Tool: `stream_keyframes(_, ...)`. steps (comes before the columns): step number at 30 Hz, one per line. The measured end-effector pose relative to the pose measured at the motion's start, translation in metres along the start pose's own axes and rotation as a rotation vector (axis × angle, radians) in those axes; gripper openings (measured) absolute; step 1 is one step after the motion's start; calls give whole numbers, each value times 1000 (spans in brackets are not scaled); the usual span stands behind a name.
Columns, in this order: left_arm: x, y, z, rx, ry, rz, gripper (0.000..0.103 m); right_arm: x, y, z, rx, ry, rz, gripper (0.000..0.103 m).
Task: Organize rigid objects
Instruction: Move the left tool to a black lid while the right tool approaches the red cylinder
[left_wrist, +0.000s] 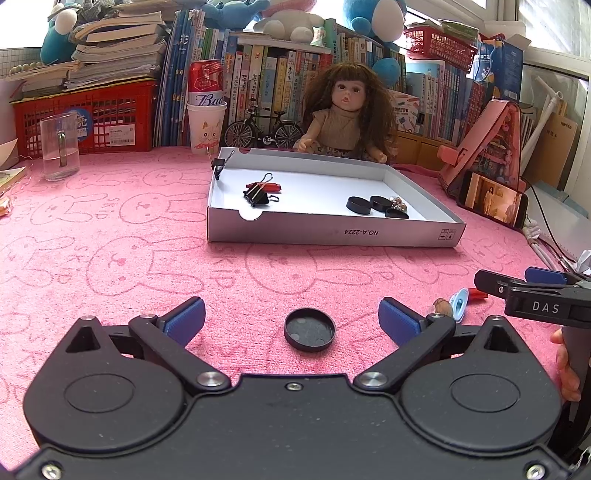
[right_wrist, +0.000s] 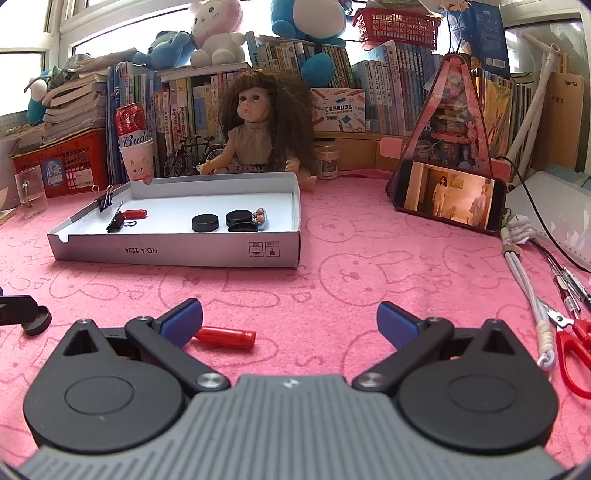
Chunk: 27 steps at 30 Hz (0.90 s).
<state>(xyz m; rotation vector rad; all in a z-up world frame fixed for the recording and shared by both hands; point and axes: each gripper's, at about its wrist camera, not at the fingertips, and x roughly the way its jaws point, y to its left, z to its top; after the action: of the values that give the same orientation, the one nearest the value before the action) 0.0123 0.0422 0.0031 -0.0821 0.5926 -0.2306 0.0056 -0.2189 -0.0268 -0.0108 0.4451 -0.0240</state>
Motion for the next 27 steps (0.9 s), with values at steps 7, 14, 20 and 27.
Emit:
stream_keyframes(7, 2, -3, -4, 7, 17, 4, 100, 4, 2, 0, -6, 25, -9, 103)
stream_keyframes(14, 3, -6, -7, 13, 25, 9, 100, 4, 7, 0, -39, 34, -10, 103)
stream_keyframes(20, 5, -8, -7, 24, 39, 35, 99, 6, 12, 1, -68, 53, -10, 103)
stream_keyframes(27, 5, -8, -7, 24, 32, 20, 83, 9, 16, 1, -92, 91, -6, 103)
